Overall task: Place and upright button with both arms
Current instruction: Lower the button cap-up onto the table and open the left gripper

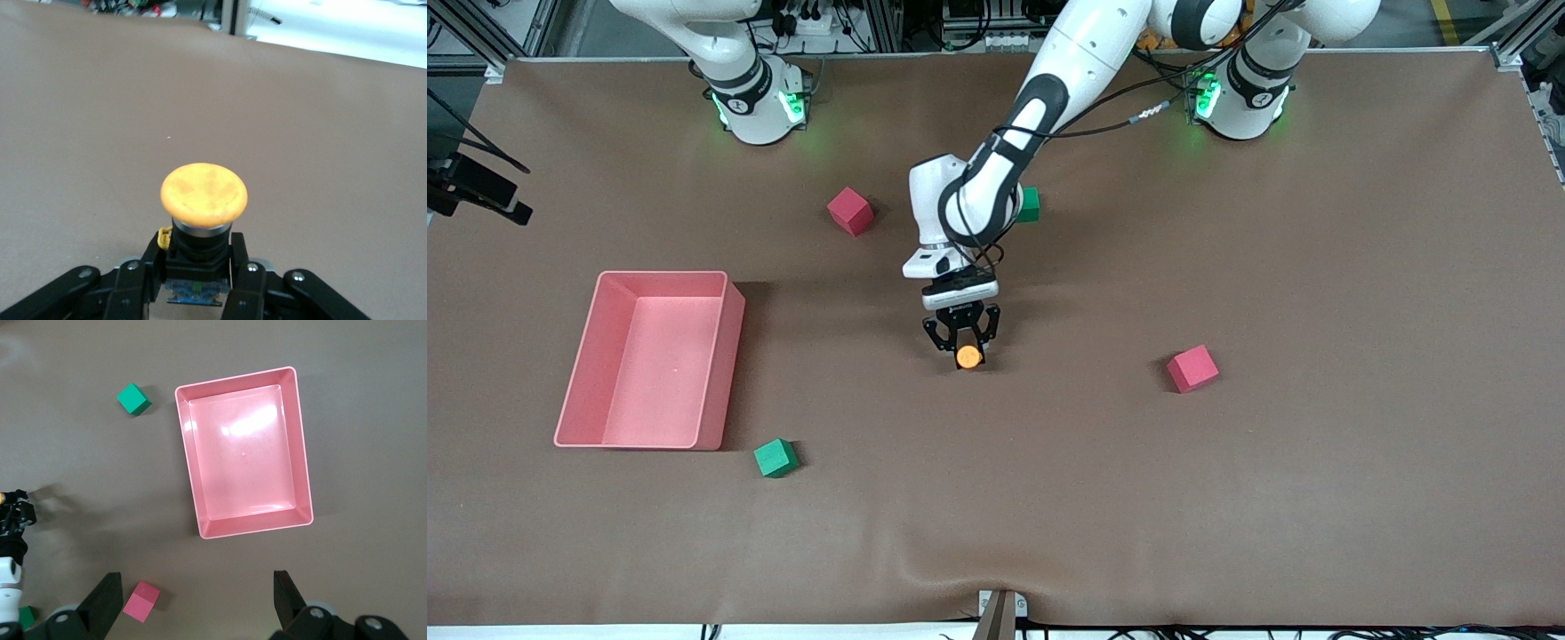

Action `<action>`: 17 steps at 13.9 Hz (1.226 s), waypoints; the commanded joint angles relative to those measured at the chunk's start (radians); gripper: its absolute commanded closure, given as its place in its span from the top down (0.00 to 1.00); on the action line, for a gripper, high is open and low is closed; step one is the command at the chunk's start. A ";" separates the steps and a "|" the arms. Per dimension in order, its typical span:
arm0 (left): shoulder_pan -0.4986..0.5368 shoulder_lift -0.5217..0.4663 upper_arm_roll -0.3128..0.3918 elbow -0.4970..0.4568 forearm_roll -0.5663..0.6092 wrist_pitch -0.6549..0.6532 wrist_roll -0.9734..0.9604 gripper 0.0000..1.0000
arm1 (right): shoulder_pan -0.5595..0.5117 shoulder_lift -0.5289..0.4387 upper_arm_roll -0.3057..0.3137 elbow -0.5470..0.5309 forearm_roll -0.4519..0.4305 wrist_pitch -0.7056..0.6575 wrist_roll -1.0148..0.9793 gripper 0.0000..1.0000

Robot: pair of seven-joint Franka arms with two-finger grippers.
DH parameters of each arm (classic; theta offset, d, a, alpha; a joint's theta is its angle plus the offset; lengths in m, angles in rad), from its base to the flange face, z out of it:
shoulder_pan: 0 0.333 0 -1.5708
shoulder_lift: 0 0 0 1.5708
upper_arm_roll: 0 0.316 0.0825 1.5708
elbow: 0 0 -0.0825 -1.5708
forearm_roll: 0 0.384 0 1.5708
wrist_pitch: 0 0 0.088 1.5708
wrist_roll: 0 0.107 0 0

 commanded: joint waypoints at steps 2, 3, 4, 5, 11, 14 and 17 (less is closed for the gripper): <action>-0.024 0.022 0.020 -0.001 0.136 -0.002 -0.095 0.00 | 0.000 0.005 0.003 0.015 0.006 -0.013 0.008 1.00; -0.024 0.038 0.020 0.000 0.166 -0.003 -0.095 0.00 | 0.001 0.005 0.003 0.015 0.003 -0.016 0.008 1.00; -0.023 0.042 0.020 0.002 0.186 -0.002 -0.095 0.00 | 0.003 0.005 0.005 0.014 -0.001 -0.018 0.005 1.00; -0.024 0.042 0.020 0.002 0.186 -0.003 -0.096 0.00 | 0.006 0.005 0.008 0.014 -0.023 -0.019 -0.004 1.00; -0.024 0.041 0.020 -0.009 0.196 -0.003 -0.105 1.00 | 0.031 0.005 0.011 0.014 -0.052 -0.041 -0.095 1.00; -0.029 0.021 0.005 -0.009 0.155 -0.037 -0.104 1.00 | 0.029 0.005 0.010 0.014 -0.053 -0.041 -0.119 1.00; -0.029 -0.043 -0.034 -0.009 0.022 -0.093 -0.084 1.00 | 0.030 0.005 0.010 0.014 -0.053 -0.041 -0.116 1.00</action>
